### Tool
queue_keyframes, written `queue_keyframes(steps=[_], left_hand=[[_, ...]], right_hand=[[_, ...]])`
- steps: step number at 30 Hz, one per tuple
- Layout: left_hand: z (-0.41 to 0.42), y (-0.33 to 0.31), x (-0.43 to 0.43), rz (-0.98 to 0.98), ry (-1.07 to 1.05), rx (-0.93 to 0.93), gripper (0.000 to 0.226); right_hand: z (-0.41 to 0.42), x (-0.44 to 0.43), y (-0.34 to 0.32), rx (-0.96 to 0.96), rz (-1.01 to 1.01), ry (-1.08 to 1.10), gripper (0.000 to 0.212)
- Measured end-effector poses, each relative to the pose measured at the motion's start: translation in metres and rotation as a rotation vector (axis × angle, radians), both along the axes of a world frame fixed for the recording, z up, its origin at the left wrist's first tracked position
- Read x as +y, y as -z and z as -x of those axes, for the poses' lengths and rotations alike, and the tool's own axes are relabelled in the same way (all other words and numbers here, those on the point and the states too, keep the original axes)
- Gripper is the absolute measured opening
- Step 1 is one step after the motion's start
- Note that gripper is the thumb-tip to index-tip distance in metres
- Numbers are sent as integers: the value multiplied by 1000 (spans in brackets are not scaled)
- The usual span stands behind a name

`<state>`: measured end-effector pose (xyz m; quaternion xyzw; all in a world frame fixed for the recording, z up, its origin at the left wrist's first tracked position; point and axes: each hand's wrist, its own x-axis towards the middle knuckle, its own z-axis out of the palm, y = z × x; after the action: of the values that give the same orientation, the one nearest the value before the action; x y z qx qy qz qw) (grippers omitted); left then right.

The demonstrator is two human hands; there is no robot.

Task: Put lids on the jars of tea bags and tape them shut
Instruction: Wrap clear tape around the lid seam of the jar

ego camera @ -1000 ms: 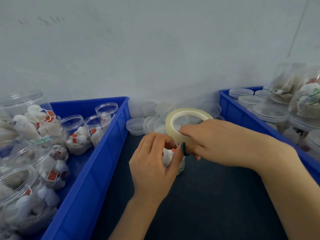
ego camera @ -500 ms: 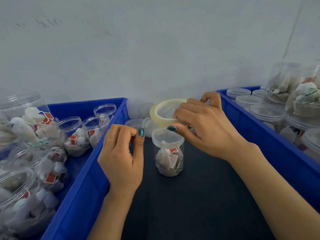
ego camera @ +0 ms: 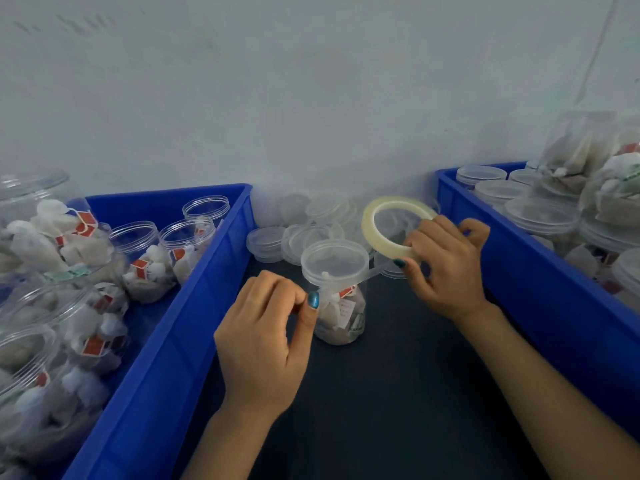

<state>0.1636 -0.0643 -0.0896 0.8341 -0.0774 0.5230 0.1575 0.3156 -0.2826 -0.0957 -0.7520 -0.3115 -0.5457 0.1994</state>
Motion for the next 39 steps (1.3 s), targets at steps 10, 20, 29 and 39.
queue_keyframes(steps=[10,20,29,39], left_hand=[[-8,8,5,-41,-45,70,22],[-14,14,10,36,-92,194,19],[-21,21,16,394,4,439,32],[-67,27,22,740,609,615,60]], right_hand=[[-7,3,26,96,-56,-11,45],[-8,9,31,146,-70,-11,54],[-6,12,30,179,-97,-19,45],[-5,13,29,212,-107,-36,37]])
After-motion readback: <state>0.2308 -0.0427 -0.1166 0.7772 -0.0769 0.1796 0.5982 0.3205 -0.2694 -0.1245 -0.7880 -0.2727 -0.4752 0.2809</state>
